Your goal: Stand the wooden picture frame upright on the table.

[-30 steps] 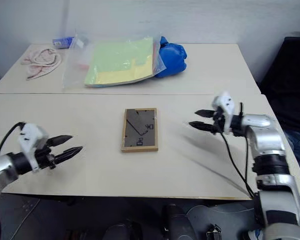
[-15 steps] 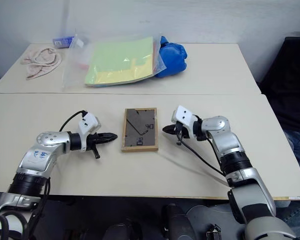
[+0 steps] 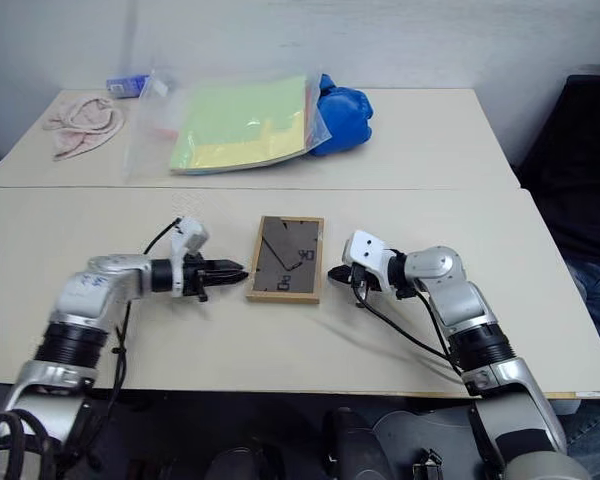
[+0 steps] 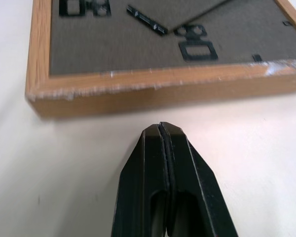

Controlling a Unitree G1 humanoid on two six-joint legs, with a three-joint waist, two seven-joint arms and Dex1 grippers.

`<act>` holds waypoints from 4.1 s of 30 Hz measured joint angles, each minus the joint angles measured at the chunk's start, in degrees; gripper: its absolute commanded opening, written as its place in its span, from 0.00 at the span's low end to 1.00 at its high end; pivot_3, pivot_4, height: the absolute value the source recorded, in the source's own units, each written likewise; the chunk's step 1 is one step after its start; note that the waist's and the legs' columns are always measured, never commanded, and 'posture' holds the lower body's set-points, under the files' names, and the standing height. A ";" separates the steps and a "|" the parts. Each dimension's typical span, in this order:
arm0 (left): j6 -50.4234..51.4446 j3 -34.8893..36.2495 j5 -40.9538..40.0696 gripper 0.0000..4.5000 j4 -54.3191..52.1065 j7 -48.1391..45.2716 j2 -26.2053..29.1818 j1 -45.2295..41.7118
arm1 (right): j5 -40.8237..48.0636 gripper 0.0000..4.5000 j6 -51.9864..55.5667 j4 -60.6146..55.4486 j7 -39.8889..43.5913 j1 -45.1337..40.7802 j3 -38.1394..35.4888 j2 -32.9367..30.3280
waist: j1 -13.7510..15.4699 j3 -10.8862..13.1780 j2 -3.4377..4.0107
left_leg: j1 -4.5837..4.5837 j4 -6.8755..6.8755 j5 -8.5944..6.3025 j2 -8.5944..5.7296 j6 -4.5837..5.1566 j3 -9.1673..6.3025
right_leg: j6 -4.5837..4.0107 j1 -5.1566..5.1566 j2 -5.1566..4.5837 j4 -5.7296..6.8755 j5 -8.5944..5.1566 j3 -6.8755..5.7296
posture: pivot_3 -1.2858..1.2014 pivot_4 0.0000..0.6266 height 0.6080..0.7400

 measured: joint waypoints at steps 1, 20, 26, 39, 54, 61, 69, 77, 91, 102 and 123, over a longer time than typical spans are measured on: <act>4.26 0.64 -1.33 0.52 0.70 -0.64 0.72 -0.84 | -0.46 0.00 -0.83 0.01 0.16 0.00 0.22 -0.35 | -0.09 0.00 0.00 | 0.03 0.00 0.00 -0.01 0.00 0.00 | -0.01 0.02 0.00 0.03 -0.01 0.01 | 0.52 0.24 1.00; 23.74 1.62 -7.53 1.00 11.74 -2.06 -12.29 -11.12 | -5.84 0.00 -10.13 5.85 -1.95 -2.85 3.68 2.74 | 2.30 -0.55 -0.05 | 0.07 0.09 -0.04 -0.17 0.08 -0.18 | 0.04 0.25 -0.16 -0.04 -0.03 0.01 | 0.52 0.24 1.00; 24.82 1.58 -7.97 0.67 14.09 -1.78 -15.16 -11.13 | -5.94 0.00 -10.44 5.73 -2.11 -2.77 3.73 3.16 | 1.86 -0.56 -0.07 | 0.02 0.09 -0.04 -0.15 0.08 -0.20 | 0.05 0.19 -0.12 -0.01 -0.03 0.01 | 0.52 0.24 1.00; 31.61 5.30 -13.27 0.31 6.69 -1.37 -9.98 -6.90 | 4.61 0.13 3.58 -9.13 -0.08 5.09 -3.38 -2.68 | 0.29 -0.35 -0.15 | -0.05 0.11 -0.01 -0.11 -0.05 -0.23 | 0.05 0.02 -0.09 0.16 -0.03 0.06 | 0.52 0.24 1.00; 29.74 5.05 -18.12 0.31 -13.47 1.03 -8.82 -2.95 | 26.43 1.00 41.07 -15.87 -9.51 -13.24 -7.63 8.45 | 0.62 -0.33 -0.15 | -0.16 0.11 0.00 -0.12 -0.05 -0.32 | 0.00 -0.03 -0.09 0.10 -0.06 0.03 | 0.52 0.24 1.00; 27.04 4.00 -18.26 0.31 -13.93 0.94 -7.86 -2.21 | 26.92 1.00 43.21 -15.54 -9.75 -15.38 -6.24 8.61 | 0.60 -0.33 -0.16 | -0.17 0.09 0.00 -0.12 -0.05 -0.32 | 0.00 -0.03 -0.09 0.08 -0.06 0.03 | 0.52 0.24 1.00; 26.02 3.88 -18.75 0.31 -13.91 0.94 -7.05 -2.01 | 25.95 1.00 41.98 -11.29 -8.47 -15.96 -7.87 2.10 | 0.44 -0.32 -0.17 | -0.16 0.07 0.00 -0.11 -0.04 -0.32 | 0.00 -0.03 -0.09 0.06 -0.06 0.03 | 0.52 0.24 1.00; 24.46 1.89 -18.53 0.31 -13.11 1.08 -7.06 -2.69 | 29.26 1.00 44.24 -15.17 -7.79 -14.43 -6.71 6.93 | 0.54 -0.32 -0.17 | -0.19 0.07 0.01 -0.09 -0.07 -0.35 | 0.00 -0.04 -0.05 0.06 -0.06 0.02 | 0.52 0.24 1.00; 22.53 1.78 -18.58 0.31 -8.50 1.24 -6.45 -5.14 | 24.07 1.00 30.17 -24.26 -6.25 -4.05 -9.77 -9.51 | 0.96 -0.28 -0.24 | -0.30 0.02 0.00 -0.12 -0.05 -0.49 | 0.02 -0.02 -0.08 -0.17 -0.06 -0.14 | 0.52 0.24 1.00; 28.79 4.30 -22.03 0.31 -9.00 1.30 -5.97 -6.98 | -39.11 1.00 -65.65 9.88 -47.61 -7.27 0.55 -9.53 | -0.32 -0.09 -0.38 | -0.15 0.00 0.05 -0.10 -0.17 -0.28 | 0.01 -0.08 -0.03 0.03 -0.08 0.07 | 0.52 0.24 1.00; 32.51 6.08 -28.92 0.85 -16.13 0.36 -0.68 -4.91 | -69.57 0.27 -68.01 32.70 -100.70 -27.76 22.17 -2.46 | -1.55 -0.07 -0.39 | -0.09 -0.15 0.15 -0.07 -0.32 -0.28 | -0.07 -0.13 0.11 0.15 -0.12 0.21 | 0.52 0.24 1.00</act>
